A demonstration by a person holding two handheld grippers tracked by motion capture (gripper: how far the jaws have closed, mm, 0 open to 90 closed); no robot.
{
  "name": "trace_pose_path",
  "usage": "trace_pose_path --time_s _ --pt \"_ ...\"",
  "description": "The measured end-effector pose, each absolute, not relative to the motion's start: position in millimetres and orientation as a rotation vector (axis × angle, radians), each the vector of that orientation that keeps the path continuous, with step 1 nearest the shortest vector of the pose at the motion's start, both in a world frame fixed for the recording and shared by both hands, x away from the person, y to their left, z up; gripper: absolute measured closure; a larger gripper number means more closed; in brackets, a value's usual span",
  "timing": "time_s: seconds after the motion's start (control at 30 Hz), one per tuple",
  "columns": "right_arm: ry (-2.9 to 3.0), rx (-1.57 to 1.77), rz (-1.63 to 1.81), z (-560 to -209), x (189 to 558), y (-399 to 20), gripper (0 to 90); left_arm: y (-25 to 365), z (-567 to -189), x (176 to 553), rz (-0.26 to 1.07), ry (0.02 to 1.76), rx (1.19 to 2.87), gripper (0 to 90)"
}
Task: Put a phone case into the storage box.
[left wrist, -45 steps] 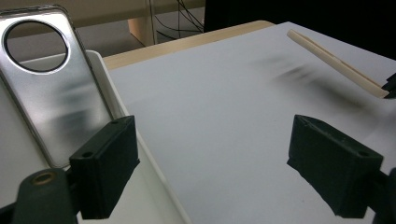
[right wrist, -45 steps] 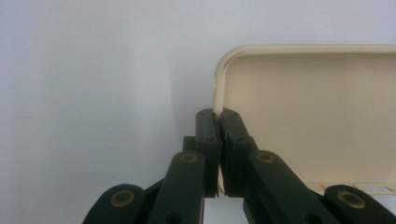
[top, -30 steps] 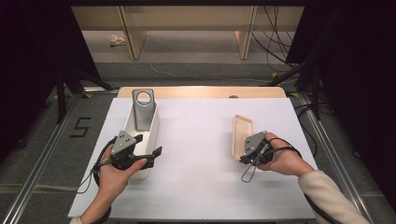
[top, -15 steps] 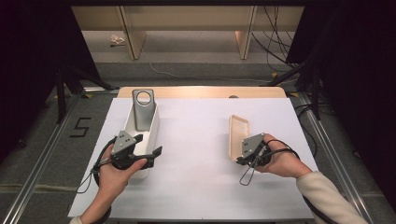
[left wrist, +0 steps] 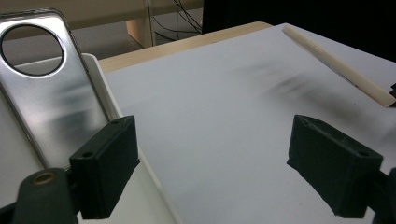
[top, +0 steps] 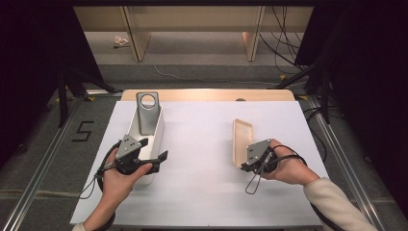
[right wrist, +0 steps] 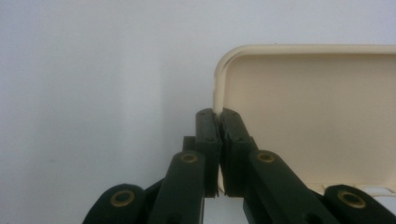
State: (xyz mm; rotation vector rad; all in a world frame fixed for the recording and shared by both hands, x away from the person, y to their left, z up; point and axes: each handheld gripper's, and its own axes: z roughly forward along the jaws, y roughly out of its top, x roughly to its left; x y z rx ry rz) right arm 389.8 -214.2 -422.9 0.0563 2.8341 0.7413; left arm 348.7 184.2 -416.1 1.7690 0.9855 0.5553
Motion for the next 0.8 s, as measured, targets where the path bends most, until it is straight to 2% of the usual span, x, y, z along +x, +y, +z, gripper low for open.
trace_pose_path --time_s 0.8 --pt "2.827 -0.023 0.785 -419.0 378.4 -196.5 88.0 162.9 -408.1 358.1 0.521 0.956 1.789 15.7"
